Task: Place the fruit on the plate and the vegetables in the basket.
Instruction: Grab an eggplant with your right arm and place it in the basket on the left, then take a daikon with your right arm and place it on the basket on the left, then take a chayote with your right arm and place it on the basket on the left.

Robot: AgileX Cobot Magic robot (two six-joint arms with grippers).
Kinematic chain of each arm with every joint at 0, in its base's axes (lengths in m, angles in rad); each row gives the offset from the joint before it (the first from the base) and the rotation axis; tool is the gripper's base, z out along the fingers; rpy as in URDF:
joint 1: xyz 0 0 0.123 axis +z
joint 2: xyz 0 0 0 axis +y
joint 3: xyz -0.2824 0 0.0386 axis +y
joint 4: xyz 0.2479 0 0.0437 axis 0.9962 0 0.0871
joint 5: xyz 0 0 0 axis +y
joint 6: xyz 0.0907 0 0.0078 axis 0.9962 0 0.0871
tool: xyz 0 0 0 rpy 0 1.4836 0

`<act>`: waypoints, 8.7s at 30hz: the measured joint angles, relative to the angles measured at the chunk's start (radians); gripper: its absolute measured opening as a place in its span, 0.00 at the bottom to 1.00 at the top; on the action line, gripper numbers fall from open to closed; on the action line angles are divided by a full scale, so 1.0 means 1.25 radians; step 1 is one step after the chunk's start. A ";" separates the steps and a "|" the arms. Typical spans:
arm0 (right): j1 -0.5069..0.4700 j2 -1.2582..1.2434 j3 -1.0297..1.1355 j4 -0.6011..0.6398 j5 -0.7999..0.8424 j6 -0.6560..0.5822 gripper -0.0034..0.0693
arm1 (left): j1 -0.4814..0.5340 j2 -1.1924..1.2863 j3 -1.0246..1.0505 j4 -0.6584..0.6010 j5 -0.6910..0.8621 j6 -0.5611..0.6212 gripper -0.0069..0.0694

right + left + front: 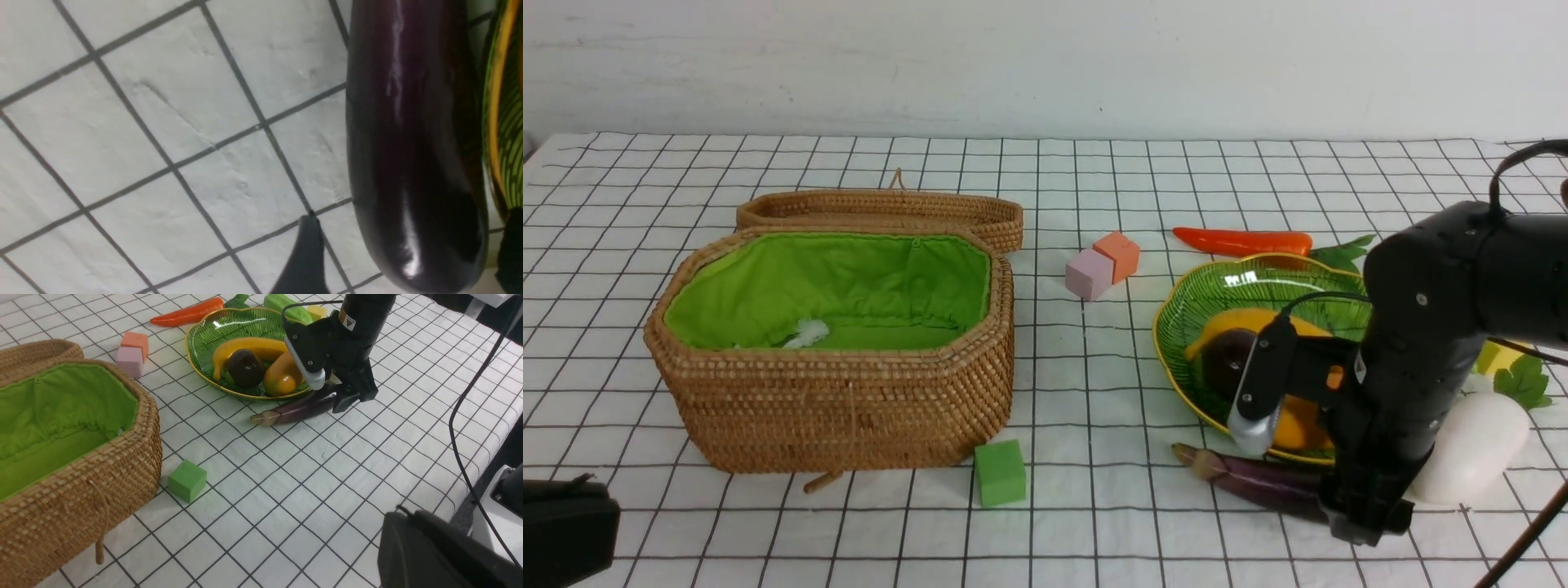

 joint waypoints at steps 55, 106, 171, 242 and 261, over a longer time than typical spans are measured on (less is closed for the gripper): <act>0.080 -0.016 0.000 0.131 0.067 0.038 0.63 | 0.000 0.000 0.000 0.042 0.003 -0.040 0.08; 0.114 -0.228 -0.282 -0.021 0.248 0.625 0.04 | 0.000 0.000 0.000 0.091 -0.016 -0.103 0.08; -0.446 0.035 0.008 0.186 -0.211 0.899 0.86 | 0.000 0.000 0.000 -0.002 -0.033 0.000 0.09; 0.060 -0.093 -0.658 0.144 0.228 0.326 0.05 | 0.000 0.000 0.000 0.078 -0.072 -0.133 0.09; -0.415 0.082 -0.358 0.244 -0.006 0.470 0.56 | 0.000 0.023 0.000 -0.008 -0.195 -0.020 0.09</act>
